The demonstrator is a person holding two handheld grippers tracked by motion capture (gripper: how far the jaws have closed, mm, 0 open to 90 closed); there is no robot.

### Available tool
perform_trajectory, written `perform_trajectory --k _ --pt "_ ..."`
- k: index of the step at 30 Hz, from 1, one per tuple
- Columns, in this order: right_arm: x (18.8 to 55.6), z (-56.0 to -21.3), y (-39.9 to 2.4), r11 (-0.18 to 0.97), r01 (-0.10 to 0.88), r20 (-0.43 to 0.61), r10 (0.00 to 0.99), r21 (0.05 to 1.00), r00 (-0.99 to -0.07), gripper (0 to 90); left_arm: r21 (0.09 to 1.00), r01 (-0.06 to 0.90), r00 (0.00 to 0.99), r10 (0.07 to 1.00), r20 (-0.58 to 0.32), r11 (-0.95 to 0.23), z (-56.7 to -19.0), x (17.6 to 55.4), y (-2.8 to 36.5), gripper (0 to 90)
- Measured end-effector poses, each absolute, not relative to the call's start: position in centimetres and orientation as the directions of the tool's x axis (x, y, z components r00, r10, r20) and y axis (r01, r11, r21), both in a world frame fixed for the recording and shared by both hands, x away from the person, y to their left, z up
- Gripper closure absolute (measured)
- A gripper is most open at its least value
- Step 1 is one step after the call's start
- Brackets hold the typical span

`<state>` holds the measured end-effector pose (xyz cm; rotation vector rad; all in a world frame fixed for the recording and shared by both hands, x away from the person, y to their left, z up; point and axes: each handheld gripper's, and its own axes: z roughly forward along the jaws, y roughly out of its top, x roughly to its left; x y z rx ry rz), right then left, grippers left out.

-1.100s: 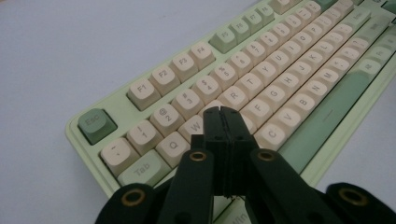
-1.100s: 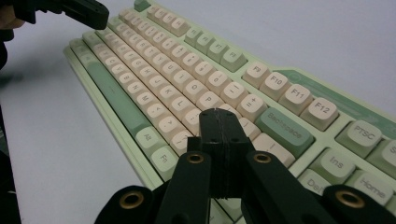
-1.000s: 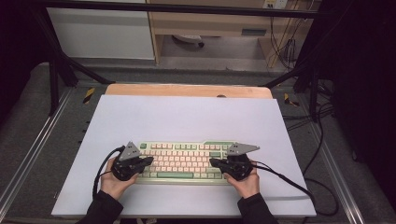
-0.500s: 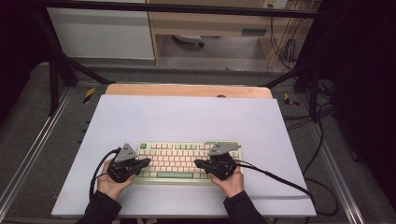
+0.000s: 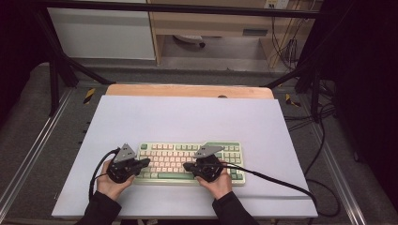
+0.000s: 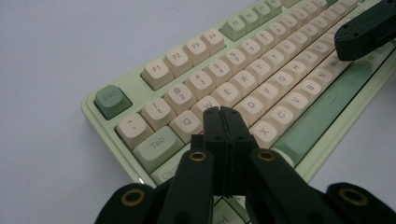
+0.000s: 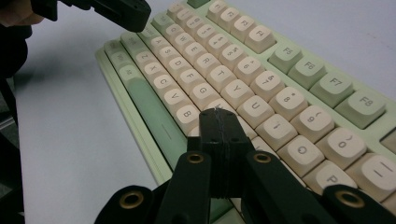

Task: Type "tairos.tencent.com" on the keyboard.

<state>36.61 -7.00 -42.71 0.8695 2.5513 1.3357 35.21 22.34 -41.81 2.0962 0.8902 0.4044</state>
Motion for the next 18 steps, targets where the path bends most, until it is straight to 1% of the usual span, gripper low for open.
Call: perform_trajectory --k 18 --pt "36.8 -43.6 -5.8 0.453 0.429 0.152 0.528 0.782 -0.835 90.0 0.78 0.456 0.7 0.714 -0.018 -0.428 -41.8 35.3 22.4 89.9"
